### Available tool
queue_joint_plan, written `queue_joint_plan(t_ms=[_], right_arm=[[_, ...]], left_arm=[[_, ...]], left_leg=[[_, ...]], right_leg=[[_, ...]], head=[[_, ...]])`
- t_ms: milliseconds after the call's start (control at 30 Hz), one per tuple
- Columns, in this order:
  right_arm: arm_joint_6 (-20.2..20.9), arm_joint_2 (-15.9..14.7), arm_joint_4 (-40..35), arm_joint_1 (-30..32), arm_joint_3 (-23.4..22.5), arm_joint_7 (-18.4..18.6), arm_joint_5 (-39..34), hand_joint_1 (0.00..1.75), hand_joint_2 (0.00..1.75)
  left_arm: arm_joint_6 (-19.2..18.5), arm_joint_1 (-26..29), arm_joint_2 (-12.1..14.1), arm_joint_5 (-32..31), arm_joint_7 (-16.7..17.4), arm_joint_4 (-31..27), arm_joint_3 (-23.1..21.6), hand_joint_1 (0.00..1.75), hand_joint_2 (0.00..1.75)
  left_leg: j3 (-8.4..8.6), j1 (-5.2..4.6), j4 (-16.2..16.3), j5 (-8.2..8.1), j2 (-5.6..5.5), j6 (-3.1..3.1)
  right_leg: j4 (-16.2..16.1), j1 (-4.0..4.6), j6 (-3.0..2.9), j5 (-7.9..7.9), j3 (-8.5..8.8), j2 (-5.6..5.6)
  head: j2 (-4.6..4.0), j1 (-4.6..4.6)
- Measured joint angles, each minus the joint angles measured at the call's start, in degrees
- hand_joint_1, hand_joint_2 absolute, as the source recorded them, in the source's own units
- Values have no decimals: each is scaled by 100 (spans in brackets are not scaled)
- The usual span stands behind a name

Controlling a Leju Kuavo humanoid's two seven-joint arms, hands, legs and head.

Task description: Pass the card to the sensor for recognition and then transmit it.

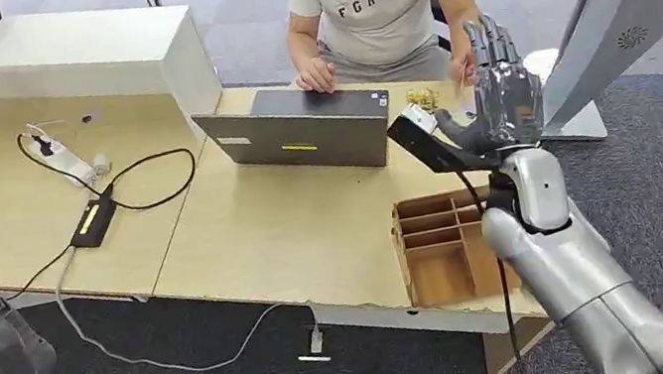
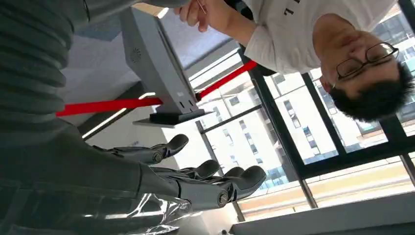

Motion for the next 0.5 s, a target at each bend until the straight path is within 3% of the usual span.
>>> queue_joint_plan(t_ms=[133, 267, 500], right_arm=[[68, -192, -1040, 695, -55, -135, -205, 0, 175], [-48, -411, -2214, 1515, -118, -537, -898, 0, 175], [-339, -723, -4249, 2693, -83, -907, -841, 0, 175]], left_arm=[[-46, 70, -2, -59, 0, 0, 33, 73, 175], [90, 139, -9, -234, 0, 0, 72, 75, 175], [449, 205, -11, -593, 0, -4, 96, 70, 175]], left_leg=[[-1, 0, 0, 0, -2, 0], [-2, 0, -1, -1, -1, 1], [-2, 0, -2, -1, -1, 1]], right_leg=[[-2, 0, 0, -2, 0, -2], [-2, 0, -1, -2, 0, -1], [-3, 0, -2, -3, 0, -1]], head=[[0, 0], [0, 2], [0, 4]])
